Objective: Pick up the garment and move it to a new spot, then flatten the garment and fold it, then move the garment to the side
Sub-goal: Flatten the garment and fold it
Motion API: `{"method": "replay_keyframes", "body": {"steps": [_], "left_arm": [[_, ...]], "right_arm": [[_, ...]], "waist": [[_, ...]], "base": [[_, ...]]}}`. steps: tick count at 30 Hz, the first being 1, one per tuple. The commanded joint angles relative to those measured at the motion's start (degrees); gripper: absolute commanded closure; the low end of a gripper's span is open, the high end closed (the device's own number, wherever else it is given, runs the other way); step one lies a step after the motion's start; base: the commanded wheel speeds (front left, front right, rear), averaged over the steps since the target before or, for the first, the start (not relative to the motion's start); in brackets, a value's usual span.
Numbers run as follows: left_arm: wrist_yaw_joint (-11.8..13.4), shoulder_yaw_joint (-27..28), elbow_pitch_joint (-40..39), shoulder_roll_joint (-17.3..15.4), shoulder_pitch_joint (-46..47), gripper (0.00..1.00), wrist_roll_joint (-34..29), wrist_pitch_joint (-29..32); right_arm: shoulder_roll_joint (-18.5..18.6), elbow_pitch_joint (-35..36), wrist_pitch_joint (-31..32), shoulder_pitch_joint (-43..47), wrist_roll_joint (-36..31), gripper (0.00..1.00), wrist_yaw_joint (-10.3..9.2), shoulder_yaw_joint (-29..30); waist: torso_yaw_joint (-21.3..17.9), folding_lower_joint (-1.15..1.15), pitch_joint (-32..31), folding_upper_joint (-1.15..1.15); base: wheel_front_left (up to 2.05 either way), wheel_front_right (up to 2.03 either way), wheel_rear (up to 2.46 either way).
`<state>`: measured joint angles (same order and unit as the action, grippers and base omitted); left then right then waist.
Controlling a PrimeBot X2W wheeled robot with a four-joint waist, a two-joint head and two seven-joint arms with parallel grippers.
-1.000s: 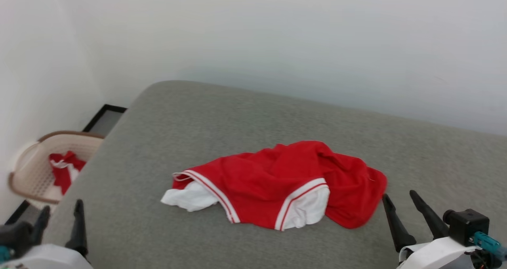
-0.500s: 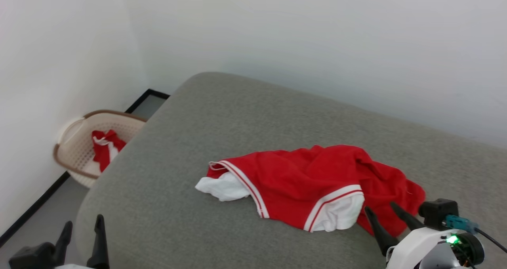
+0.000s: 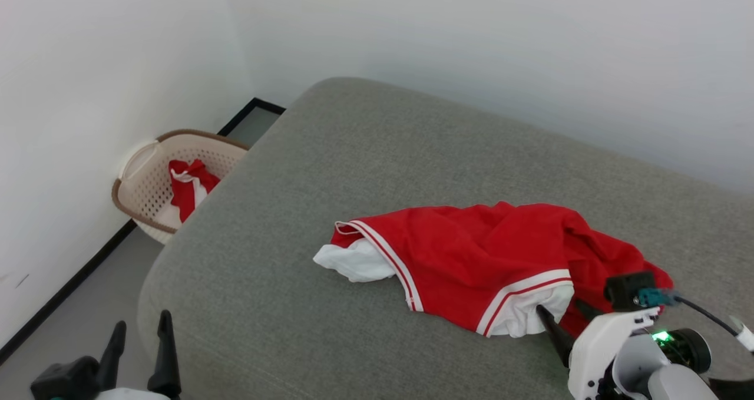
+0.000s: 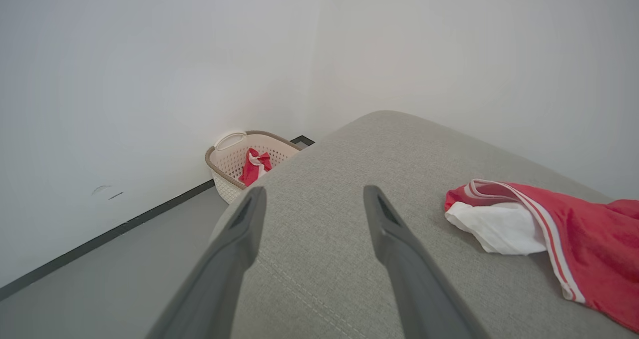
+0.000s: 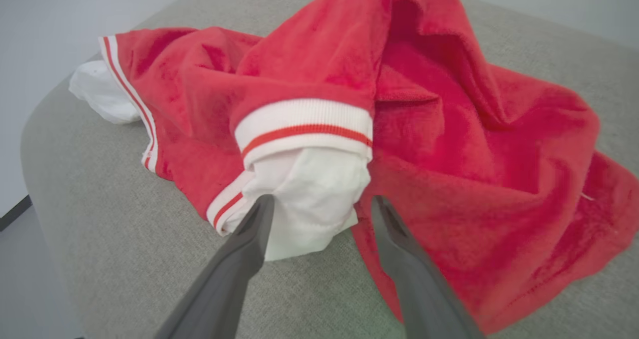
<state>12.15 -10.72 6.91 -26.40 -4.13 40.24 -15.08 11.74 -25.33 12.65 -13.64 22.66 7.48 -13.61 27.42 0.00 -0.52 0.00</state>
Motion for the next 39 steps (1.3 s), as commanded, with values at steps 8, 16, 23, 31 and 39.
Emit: {"method": "replay_keyframes", "body": {"steps": [8, 16, 23, 31, 39], "left_arm": [[-2.1, 1.8, 1.8, 2.9, 0.8, 0.00, -2.8, 0.0], [-3.0, 3.0, 2.8, 3.7, -0.3, 0.00, -4.3, 0.0], [-3.7, 2.8, 3.0, 3.9, -1.1, 0.00, -4.7, 0.0], [-4.6, 2.1, 3.2, 4.8, -1.5, 0.00, -4.5, 0.0], [-5.1, 1.5, 3.8, 5.3, -0.3, 0.00, -4.9, 0.0]], "right_arm": [[0.6, -3.6, 0.3, -3.9, 1.8, 1.00, 0.02, -2.8], [3.9, -1.2, 1.8, -5.1, 3.8, 1.00, 0.02, -1.9], [8.5, 2.9, 4.9, -5.5, 4.6, 1.00, 0.02, 0.5], [14.0, 4.3, 9.7, -4.9, 5.3, 1.00, 0.02, 3.5], [19.3, 0.6, 13.7, -2.3, 5.7, 1.00, 0.02, 7.5]], "waist": [[0.5, 0.00, 0.8, 0.00], [-1.7, 0.00, -1.0, 0.00], [-4.7, 0.00, -2.8, 0.00], [-8.2, 0.00, -4.0, 0.00], [-10.7, 0.00, -3.8, 0.00]], "base": [[0.00, 0.00, 0.00], [0.00, 0.00, 0.00], [0.00, 0.00, 0.00], [0.00, 0.00, 0.00], [0.00, 0.00, 0.00]]}}
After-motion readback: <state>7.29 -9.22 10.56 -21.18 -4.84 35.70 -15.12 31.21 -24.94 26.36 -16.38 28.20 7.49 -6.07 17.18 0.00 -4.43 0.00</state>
